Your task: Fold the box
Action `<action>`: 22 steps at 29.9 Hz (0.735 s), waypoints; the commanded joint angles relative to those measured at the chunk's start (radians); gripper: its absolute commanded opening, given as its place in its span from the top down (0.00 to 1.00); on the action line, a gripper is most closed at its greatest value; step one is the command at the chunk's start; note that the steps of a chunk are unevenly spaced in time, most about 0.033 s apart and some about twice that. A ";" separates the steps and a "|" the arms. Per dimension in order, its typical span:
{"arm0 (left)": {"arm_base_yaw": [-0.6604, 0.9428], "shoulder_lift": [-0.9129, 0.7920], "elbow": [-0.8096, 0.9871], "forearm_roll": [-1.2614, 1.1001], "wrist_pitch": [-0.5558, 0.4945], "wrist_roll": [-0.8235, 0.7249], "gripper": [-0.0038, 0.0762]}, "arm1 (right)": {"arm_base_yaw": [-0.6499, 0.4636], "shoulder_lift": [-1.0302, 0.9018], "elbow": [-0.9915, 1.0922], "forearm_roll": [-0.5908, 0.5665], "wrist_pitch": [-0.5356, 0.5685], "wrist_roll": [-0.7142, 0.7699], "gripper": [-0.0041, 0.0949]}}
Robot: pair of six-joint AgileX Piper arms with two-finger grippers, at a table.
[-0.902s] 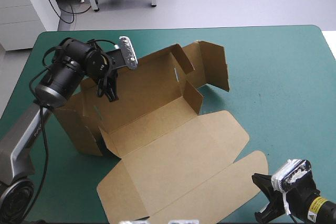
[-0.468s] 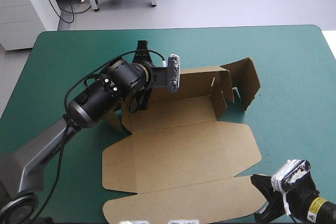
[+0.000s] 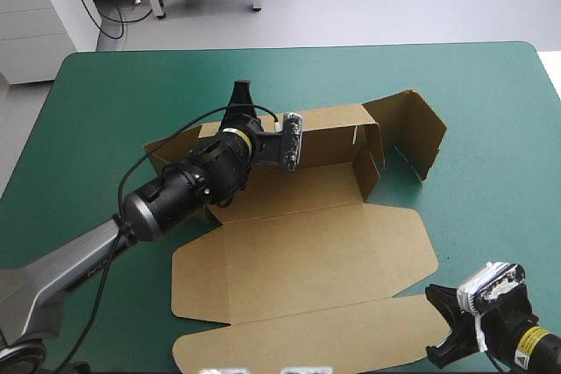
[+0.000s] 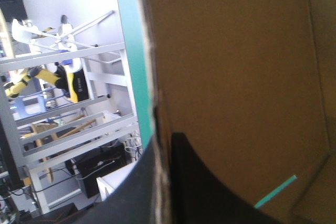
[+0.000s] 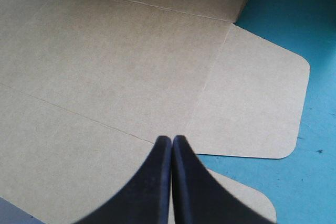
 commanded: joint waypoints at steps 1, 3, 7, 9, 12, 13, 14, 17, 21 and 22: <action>-0.006 -0.071 0.076 0.171 -0.123 -0.106 0.96 | -0.003 0.009 -0.026 -0.015 -0.069 0.002 0.97; -0.006 -0.093 0.142 0.241 -0.151 -0.146 0.96 | -0.003 0.009 -0.026 -0.015 -0.071 0.015 0.97; -0.003 -0.146 0.267 0.326 -0.247 -0.222 0.96 | -0.003 0.011 -0.026 -0.040 -0.074 0.052 0.97; -0.002 -0.170 0.316 0.394 -0.287 -0.296 0.96 | -0.003 0.011 -0.026 -0.049 -0.074 0.068 0.97; 0.011 -0.191 0.342 0.495 -0.294 -0.395 0.96 | -0.003 0.011 -0.026 -0.053 -0.075 0.082 0.97; 0.020 -0.193 0.342 0.519 -0.294 -0.412 0.96 | -0.003 0.011 -0.026 -0.053 -0.077 0.087 0.97; 0.037 -0.196 0.342 0.543 -0.297 -0.435 0.96 | -0.003 0.011 -0.026 -0.053 -0.081 0.093 0.97; 0.087 -0.196 0.346 0.530 -0.357 -0.461 0.96 | -0.003 0.011 -0.026 -0.059 -0.101 0.093 0.97; 0.118 -0.196 0.365 0.533 -0.449 -0.484 0.96 | -0.003 0.011 -0.026 -0.110 -0.129 0.093 0.97; 0.118 -0.196 0.371 0.533 -0.455 -0.484 0.96 | -0.003 0.011 -0.026 -0.126 -0.129 0.093 0.97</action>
